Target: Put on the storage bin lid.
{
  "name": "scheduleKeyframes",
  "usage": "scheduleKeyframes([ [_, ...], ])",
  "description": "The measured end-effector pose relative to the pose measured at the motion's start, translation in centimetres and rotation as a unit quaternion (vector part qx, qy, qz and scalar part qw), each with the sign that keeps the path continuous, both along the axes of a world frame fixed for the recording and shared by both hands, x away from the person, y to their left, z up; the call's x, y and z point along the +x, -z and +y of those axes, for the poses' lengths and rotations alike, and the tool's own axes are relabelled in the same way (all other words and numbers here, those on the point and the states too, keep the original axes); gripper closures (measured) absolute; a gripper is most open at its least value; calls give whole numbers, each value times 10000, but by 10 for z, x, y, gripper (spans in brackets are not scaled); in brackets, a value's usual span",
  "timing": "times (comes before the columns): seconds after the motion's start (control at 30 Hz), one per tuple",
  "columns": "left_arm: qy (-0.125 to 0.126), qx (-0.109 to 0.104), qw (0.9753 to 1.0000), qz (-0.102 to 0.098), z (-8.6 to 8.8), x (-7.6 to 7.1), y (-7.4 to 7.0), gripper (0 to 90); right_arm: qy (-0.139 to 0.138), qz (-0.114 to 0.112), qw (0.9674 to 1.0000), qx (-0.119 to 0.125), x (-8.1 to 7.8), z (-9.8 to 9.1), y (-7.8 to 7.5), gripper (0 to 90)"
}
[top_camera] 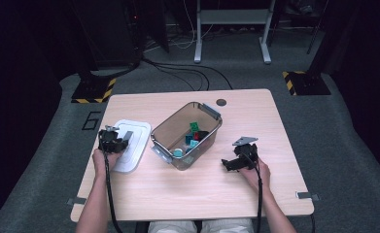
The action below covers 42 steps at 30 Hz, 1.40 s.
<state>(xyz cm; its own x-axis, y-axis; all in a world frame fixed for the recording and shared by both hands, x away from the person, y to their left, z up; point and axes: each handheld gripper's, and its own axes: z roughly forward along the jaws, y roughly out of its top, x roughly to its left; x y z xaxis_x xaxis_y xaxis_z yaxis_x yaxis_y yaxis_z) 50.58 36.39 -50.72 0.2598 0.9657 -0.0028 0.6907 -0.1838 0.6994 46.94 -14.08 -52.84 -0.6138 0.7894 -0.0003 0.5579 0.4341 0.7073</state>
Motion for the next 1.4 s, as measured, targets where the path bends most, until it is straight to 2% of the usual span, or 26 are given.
scheduleKeyframes([
  [0.17,-67,46,10000,-10,0,-1,-1,665,-3,2,10000,-1,0,0,0,0],
  [0.3,-50,161,9999,38,-2,-2,-3,665,-13,-9,10000,-4,0,0,0,0],
  [0.43,-101,81,9999,-17,0,-5,-6,666,-8,-9,10000,-4,0,0,0,0],
  [0.67,-106,33,9999,-19,2,-10,-20,666,-6,-10,10000,-2,0,0,0,0],
  [0.8,-75,51,9999,-108,3,-12,-28,665,-7,-14,10000,-6,0,0,0,0],
  [1.0,-121,-94,9997,-215,7,-15,-39,665,-6,-11,10000,-3,0,0,0,0],
  [1.23,-73,-64,9995,-286,8,-19,-53,665,-4,-11,10000,-5,0,0,0,0],
  [1.27,-92,-61,9993,-359,7,-19,-55,665,-6,-11,10000,-3,0,0,0,0],
  [1.4,-100,-55,9990,-429,7,-21,-64,665,-6,-11,10000,-3,0,0,0,0],
])
